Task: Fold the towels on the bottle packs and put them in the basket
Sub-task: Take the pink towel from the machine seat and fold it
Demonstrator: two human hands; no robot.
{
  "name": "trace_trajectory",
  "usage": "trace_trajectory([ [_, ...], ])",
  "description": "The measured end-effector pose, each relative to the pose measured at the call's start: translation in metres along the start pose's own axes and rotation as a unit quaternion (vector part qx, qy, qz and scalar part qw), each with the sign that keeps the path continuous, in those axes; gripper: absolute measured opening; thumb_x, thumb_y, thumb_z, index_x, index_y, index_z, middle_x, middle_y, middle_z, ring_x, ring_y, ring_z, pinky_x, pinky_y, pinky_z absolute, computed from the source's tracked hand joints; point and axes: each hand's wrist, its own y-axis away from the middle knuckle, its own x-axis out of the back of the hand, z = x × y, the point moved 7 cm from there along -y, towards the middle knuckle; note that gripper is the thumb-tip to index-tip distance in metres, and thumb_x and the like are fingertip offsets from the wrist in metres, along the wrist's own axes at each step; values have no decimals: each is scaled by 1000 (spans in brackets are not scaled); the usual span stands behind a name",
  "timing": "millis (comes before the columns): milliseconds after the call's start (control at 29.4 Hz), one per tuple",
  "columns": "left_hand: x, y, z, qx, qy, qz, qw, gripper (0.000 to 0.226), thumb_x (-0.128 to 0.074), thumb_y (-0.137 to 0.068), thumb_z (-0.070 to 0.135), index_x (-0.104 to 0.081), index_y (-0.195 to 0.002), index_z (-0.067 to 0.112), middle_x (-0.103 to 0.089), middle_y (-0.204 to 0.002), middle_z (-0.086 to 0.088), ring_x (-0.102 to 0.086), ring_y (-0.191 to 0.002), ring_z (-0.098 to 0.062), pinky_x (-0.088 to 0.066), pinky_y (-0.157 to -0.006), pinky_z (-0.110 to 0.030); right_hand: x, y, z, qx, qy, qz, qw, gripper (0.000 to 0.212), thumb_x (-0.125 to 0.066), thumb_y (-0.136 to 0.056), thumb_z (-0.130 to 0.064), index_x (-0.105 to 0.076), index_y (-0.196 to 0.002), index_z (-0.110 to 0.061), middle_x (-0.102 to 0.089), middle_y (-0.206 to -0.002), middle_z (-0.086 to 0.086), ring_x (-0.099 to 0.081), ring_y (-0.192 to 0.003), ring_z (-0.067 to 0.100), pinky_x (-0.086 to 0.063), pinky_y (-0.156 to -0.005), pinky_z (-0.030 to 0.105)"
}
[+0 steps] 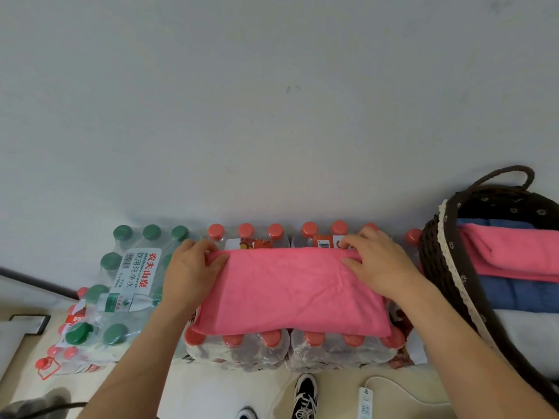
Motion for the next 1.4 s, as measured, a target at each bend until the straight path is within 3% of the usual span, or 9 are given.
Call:
trace_trajectory([
  [238,4,12,6,46,52,34,997,22,-70,-83,34,-56,-83,17,-58,-73,7,-56,-72,-20,-36,-64,-31,4,0,0,-10,-13,-46,999,10,-52,-91,-29,-44,-95,-25,-57,-99,-5,-55,-95,21,-45,-75,36],
  [374,3,13,-3,127,74,-105,984,32,-75,-74,48,-60,-88,23,-64,-82,9,-61,-76,-15,-45,-65,-29,3,3,2,-33,-48,-11,998,14,-55,-92,-29,-46,-103,-29,-62,-104,-5,-59,-96,20,-47,-79,37],
  [477,-5,29,-6,135,89,-187,969,32,-77,-74,43,-64,-80,15,-68,-77,0,-64,-71,-16,-51,-61,-34,-1,7,5,-59,-54,27,996,27,-56,-90,-27,-48,-116,-28,-60,-116,-1,-58,-106,24,-47,-86,41],
  [681,17,39,-19,124,189,-71,972,17,-66,-88,31,-60,-96,18,-64,-85,3,-60,-79,-17,-45,-65,-32,0,21,-39,-12,-36,169,985,47,-56,-86,-18,-48,-132,-19,-47,-124,9,-47,-113,29,-43,-92,44],
  [817,40,37,-56,154,231,-12,961,18,-61,-92,27,-54,-104,15,-61,-90,2,-57,-85,-22,-39,-67,-33,-36,23,-128,125,-58,120,983,43,-43,-92,-22,-48,-133,-10,-44,-142,15,-41,-132,31,-37,-110,43],
  [919,61,39,-88,162,207,27,964,19,-60,-92,27,-50,-101,14,-56,-82,6,-54,-79,-22,-36,-64,-32,-66,24,-191,191,-39,83,977,57,-25,-95,-37,-38,-144,-11,-31,-154,14,-22,-145,28,-27,-115,47],
  [1089,84,43,-123,164,138,51,975,20,-57,-93,30,-51,-99,12,-55,-77,5,-53,-78,-25,-35,-67,-35,-102,25,-250,207,8,52,977,67,-16,-95,-55,-18,-153,-21,-9,-161,2,2,-149,19,5,-118,46],
  [1293,91,48,-129,205,194,62,957,23,-61,-91,29,-61,-103,11,-60,-82,2,-57,-82,-26,-44,-73,-36,-110,24,-256,202,42,18,978,62,-13,-97,-59,-4,-153,-32,8,-161,-6,19,-146,13,9,-117,49],
  [1396,96,46,-105,215,294,22,931,9,-66,-81,25,-58,-82,26,-63,-85,1,-63,-90,-31,-53,-80,-44,-104,25,-254,208,12,-18,978,61,-15,-98,-57,-1,-152,-34,13,-160,-10,25,-143,9,16,-116,44],
])
